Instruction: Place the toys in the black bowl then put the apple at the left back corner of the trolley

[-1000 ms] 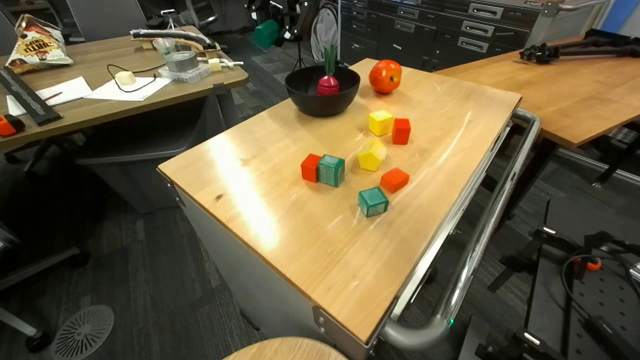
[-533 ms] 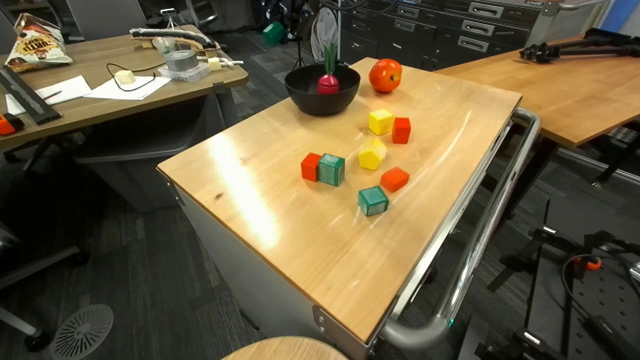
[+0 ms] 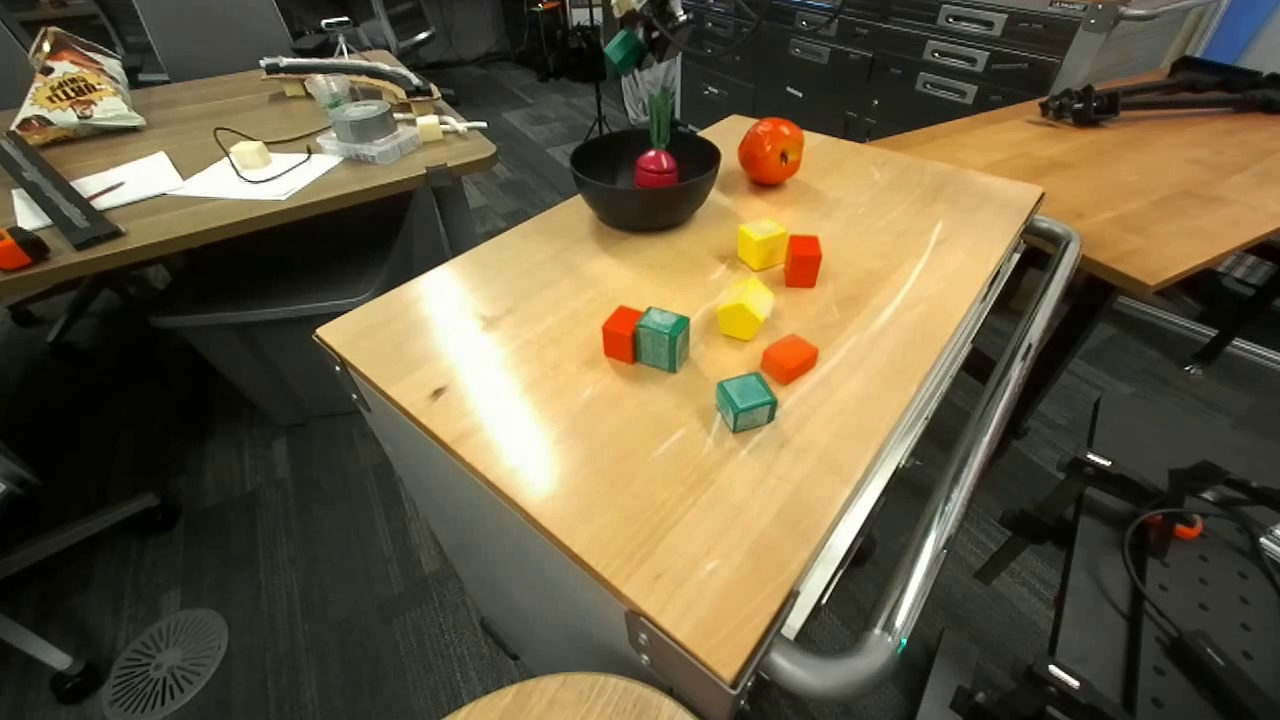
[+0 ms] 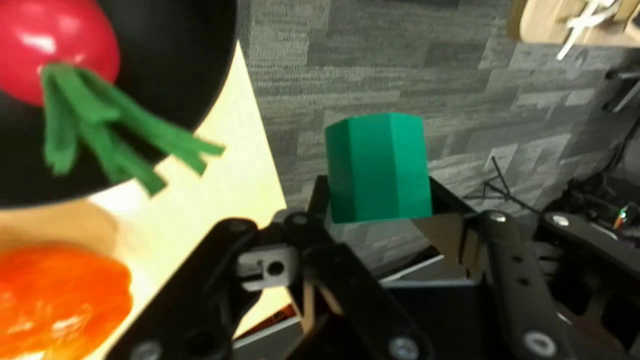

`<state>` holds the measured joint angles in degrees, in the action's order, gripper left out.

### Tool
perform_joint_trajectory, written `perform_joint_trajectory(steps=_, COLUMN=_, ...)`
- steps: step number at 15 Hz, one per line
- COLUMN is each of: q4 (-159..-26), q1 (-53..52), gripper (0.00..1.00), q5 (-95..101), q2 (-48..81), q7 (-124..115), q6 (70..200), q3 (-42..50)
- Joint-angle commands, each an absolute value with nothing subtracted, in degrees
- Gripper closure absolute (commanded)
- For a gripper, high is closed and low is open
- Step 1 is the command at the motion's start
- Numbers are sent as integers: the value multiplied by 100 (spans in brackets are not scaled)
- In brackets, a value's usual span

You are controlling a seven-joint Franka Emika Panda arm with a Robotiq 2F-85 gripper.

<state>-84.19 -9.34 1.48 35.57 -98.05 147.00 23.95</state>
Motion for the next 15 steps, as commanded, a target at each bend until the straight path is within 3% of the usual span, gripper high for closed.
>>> perform_joint_trajectory(steps=1, q4=-9476, q1=-1675, gripper=80, q5=1641, q2=2526, q7=-11150, q6=13945, q3=3129)
perform_joint_trajectory(steps=5, q4=-9404, q1=-2018, gripper=80, q5=2655, q2=2296, q7=-11650, q6=12031, q3=3127)
perform_joint_trajectory(steps=8, q4=-8805, q1=-1363, gripper=80, q5=2686, q2=2608, q7=-11291, q6=10636, q3=1905)
perform_joint_trajectory(steps=15, q4=-7574, q1=-1531, gripper=80, q5=3529, q2=3858, q7=-12838, q6=10474, q3=1334)
